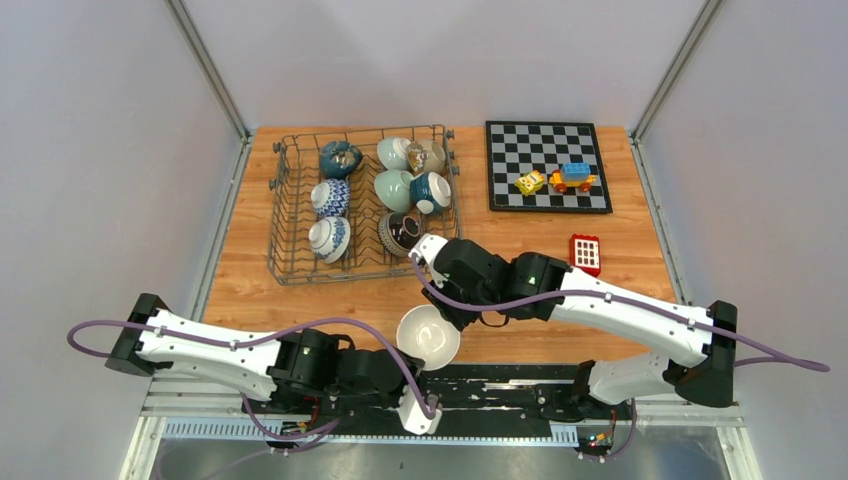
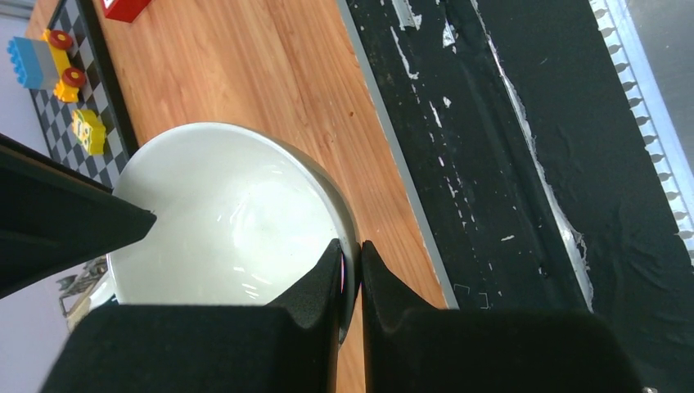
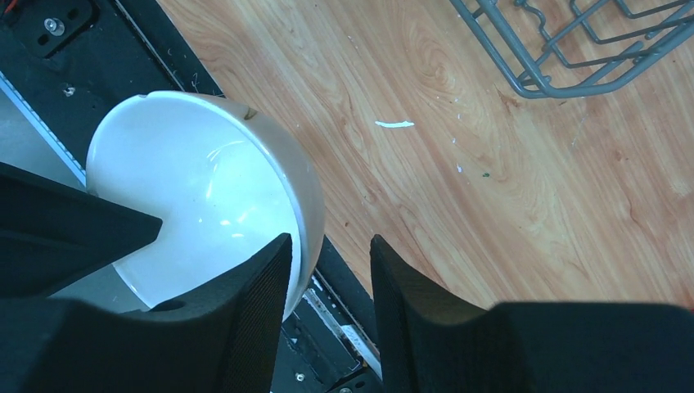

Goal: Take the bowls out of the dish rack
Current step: Pick up the bowl from the dish rack, then place the bowl at the center of the board.

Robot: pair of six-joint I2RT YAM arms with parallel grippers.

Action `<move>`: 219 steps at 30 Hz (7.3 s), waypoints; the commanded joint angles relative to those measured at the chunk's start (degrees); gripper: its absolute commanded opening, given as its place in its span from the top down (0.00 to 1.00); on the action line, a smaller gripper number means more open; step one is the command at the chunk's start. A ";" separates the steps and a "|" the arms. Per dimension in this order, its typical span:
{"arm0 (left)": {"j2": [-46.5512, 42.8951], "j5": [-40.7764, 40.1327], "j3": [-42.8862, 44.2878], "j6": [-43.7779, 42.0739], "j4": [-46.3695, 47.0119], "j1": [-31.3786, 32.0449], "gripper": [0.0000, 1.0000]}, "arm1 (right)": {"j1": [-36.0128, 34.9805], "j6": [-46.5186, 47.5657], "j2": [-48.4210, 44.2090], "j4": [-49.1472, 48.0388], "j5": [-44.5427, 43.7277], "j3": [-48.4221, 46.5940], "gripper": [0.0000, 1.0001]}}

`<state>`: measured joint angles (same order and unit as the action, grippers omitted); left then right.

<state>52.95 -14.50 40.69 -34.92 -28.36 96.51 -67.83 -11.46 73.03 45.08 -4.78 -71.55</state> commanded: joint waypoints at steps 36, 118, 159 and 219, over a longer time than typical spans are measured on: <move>-8.97 -34.78 -0.76 49.19 8.55 -5.25 0.00 | 1.79 -15.47 -12.20 0.40 -24.48 8.20 1.00; 19.94 -17.34 16.51 93.09 -3.89 -27.34 1.00 | 10.36 -13.21 -10.30 -0.69 -8.32 11.22 0.44; 16.61 -15.96 13.72 93.16 -1.10 -27.34 0.35 | 12.09 -14.09 -6.90 -0.78 -9.29 11.42 1.00; -17.16 -28.27 -6.85 90.78 -5.90 -27.34 0.02 | 69.27 -24.44 10.51 -14.01 7.61 10.46 1.00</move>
<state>35.40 -42.87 34.37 54.92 -35.62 69.49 2.04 -36.47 81.52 32.38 2.96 -59.42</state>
